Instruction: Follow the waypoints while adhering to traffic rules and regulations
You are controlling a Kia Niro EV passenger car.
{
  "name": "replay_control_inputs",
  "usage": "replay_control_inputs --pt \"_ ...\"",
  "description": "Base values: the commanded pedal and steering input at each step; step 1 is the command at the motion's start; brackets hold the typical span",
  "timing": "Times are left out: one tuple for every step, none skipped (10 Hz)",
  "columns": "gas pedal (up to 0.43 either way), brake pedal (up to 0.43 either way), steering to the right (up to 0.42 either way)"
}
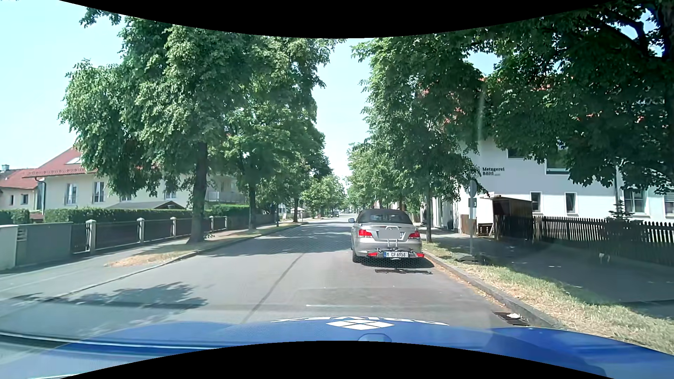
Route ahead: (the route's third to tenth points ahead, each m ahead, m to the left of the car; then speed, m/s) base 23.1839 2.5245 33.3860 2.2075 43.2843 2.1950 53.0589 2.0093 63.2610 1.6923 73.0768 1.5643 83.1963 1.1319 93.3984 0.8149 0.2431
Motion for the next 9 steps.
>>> replay_control_inputs --pt "0.000 0.159 0.005" --pt "0.000 0.159 0.005" --pt "0.000 0.165 0.005" --pt "0.000 0.159 0.005" --pt "0.000 0.159 0.005" --pt "0.000 0.165 0.006" --pt "0.000 0.189 0.005" --pt "0.000 0.250 0.005" --pt "0.000 0.280 0.005"
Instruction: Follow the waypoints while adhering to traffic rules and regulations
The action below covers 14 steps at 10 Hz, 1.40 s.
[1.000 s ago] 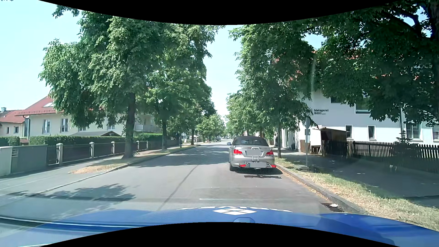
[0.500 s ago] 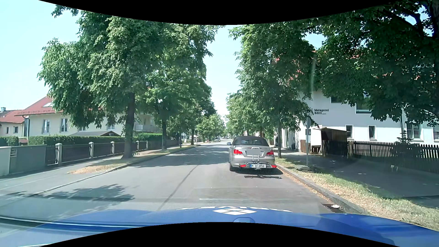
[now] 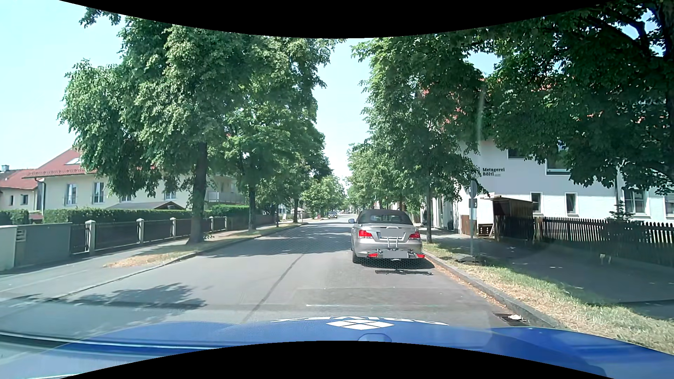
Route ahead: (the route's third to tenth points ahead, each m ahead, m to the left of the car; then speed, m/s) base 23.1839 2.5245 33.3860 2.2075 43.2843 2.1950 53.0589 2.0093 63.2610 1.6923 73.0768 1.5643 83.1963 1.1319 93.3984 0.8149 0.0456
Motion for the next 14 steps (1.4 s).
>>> replay_control_inputs --pt "0.000 0.317 0.005" --pt "0.000 0.354 0.006" --pt "0.000 0.378 0.005" --pt "0.000 0.396 0.006" --pt "0.000 0.415 0.006" --pt "0.000 0.433 0.006" --pt "0.000 0.445 0.006" --pt "0.000 0.457 0.006" --pt "0.000 0.470 0.006" --pt "0.000 0.476 0.006" --pt "0.000 0.482 0.006" --pt "0.000 0.482 0.006" --pt "0.000 0.482 0.006" --pt "0.000 0.488 0.006"
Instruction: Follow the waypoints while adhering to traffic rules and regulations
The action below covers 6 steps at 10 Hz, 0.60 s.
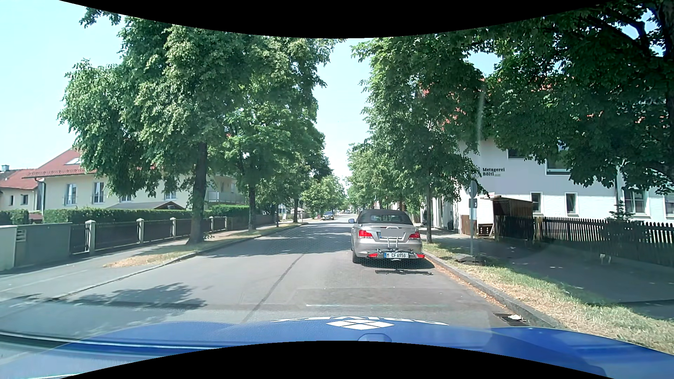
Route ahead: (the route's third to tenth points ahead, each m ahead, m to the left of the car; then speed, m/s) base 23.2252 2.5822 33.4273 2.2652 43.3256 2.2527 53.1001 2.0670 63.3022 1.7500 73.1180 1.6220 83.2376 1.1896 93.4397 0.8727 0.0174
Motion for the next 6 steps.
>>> replay_control_inputs --pt "0.000 0.488 0.006" --pt "0.000 0.494 0.006" --pt "0.000 0.494 0.006" --pt "0.000 0.494 0.006" --pt "0.000 0.494 0.006" --pt "0.000 0.500 0.006"
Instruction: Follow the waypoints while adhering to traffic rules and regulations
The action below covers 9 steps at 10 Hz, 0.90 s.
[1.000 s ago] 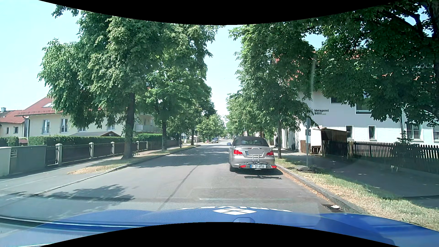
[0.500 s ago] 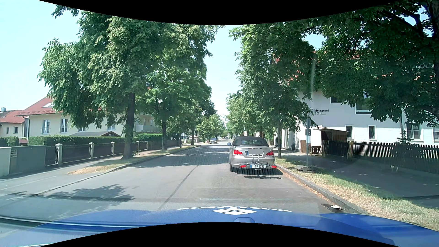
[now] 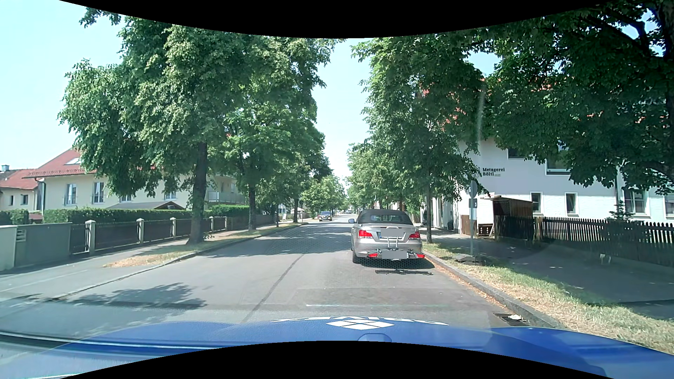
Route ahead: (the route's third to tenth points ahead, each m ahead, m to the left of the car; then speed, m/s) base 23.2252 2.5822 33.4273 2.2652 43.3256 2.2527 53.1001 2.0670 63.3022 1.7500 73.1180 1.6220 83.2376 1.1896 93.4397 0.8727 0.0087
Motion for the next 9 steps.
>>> replay_control_inputs --pt "0.000 0.500 0.006" --pt "0.000 0.500 0.006" --pt "0.000 0.506 0.006" --pt "0.000 0.506 0.006" --pt "0.000 0.506 0.006" --pt "0.000 0.506 0.006" --pt "0.000 0.506 0.006" --pt "0.000 0.506 0.006" --pt "0.000 0.512 0.006"
